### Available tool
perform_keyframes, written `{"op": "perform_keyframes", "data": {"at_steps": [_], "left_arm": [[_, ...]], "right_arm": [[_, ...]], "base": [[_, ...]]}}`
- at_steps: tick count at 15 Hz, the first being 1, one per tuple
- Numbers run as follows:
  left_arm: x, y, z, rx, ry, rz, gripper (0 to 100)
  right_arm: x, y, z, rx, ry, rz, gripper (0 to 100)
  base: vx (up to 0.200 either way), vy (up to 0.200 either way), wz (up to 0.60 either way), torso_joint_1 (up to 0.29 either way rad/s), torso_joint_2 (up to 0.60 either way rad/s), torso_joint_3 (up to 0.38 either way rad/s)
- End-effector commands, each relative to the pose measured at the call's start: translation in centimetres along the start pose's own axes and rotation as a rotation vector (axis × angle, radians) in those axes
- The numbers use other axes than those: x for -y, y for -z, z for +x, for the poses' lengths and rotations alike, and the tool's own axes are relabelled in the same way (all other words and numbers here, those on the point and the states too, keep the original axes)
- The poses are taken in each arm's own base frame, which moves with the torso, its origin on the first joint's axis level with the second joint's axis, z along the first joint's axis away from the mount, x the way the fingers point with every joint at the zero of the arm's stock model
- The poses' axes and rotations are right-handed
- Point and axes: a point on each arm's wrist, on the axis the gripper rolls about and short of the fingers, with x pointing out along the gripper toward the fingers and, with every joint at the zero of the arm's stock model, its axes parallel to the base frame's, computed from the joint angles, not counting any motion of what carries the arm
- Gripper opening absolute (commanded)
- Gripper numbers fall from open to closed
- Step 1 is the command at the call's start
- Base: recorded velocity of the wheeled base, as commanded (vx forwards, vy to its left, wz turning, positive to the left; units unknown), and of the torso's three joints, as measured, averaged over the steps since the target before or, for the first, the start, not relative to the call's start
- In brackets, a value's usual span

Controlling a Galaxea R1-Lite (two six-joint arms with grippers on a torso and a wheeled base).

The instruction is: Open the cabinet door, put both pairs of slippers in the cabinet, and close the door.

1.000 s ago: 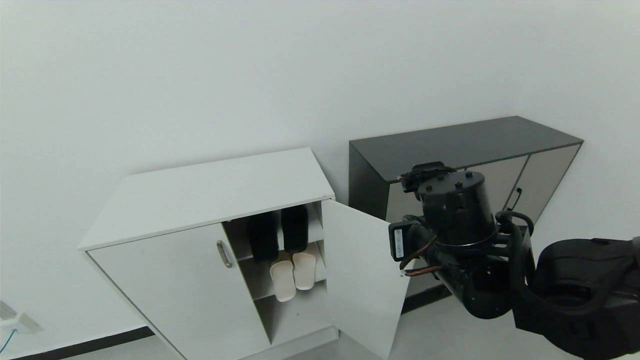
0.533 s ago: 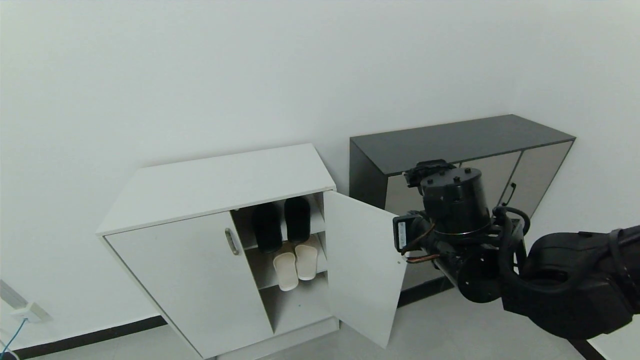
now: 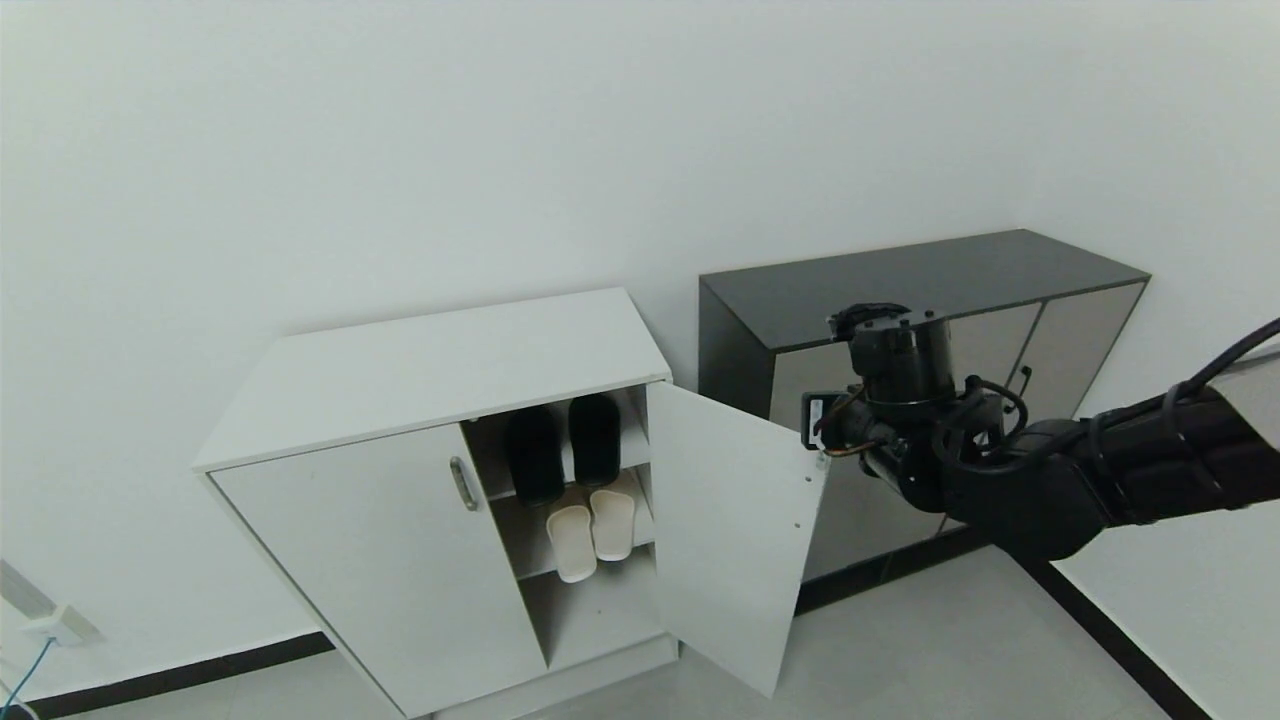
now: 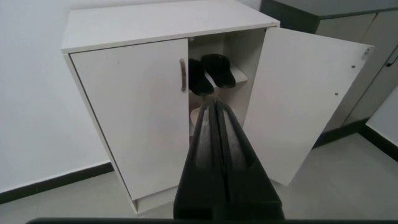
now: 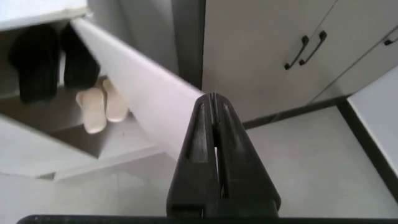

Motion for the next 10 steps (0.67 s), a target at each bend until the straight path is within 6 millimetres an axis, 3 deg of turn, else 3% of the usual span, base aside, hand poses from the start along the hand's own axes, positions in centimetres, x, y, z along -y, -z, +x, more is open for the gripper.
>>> {"op": "perform_keyframes", "data": {"at_steps": [1,6,10], "left_arm": [[0.0,0.0,0.0,-0.001,0.0,0.002,0],[0.0,0.0,0.0,-0.001,0.0,0.003,0],[0.0,0.0,0.0,-0.001,0.0,0.002,0]], "right_arm": [[0.9,1.4,3.2,-0.033,0.01,0.013,0],[2.9,3.0,7.0,-0.064,0.014,0.057,0],[3.1,4.3,8.2,-0.092,0.014,0.052,0]], "base": [[0.0,0.0,0.0,0.0,0.0,0.0],[0.0,0.0,0.0,0.0,0.0,0.0],[0.0,0.0,0.0,0.0,0.0,0.0]]}}
